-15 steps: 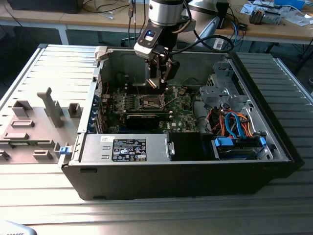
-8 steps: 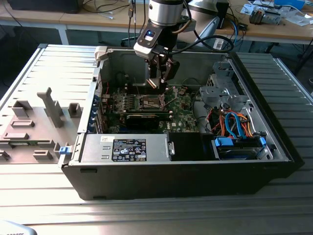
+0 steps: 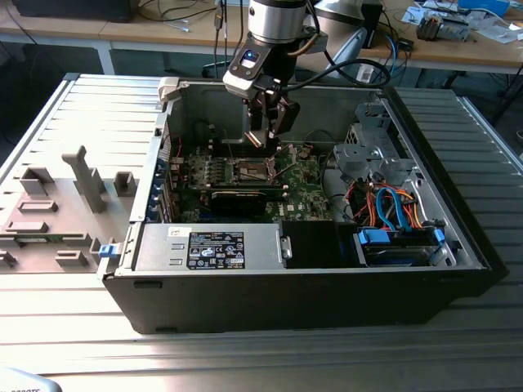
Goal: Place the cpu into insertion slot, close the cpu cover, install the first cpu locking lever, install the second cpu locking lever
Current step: 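Place the cpu into insertion slot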
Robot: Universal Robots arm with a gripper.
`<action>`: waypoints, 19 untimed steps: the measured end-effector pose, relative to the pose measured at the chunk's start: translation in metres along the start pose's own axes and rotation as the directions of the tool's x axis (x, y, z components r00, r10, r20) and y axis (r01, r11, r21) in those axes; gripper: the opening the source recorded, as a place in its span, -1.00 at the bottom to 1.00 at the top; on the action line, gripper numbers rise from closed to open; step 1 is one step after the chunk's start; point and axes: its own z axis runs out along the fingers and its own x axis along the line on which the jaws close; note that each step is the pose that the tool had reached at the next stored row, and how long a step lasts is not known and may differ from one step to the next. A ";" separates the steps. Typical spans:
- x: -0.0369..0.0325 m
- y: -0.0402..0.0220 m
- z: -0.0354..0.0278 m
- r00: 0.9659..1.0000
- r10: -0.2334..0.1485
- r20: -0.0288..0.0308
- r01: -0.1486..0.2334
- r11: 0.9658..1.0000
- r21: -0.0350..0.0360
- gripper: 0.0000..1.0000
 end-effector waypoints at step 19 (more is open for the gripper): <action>0.0000 0.0000 0.0000 1.000 0.026 -0.001 -0.026 1.000 0.001 0.09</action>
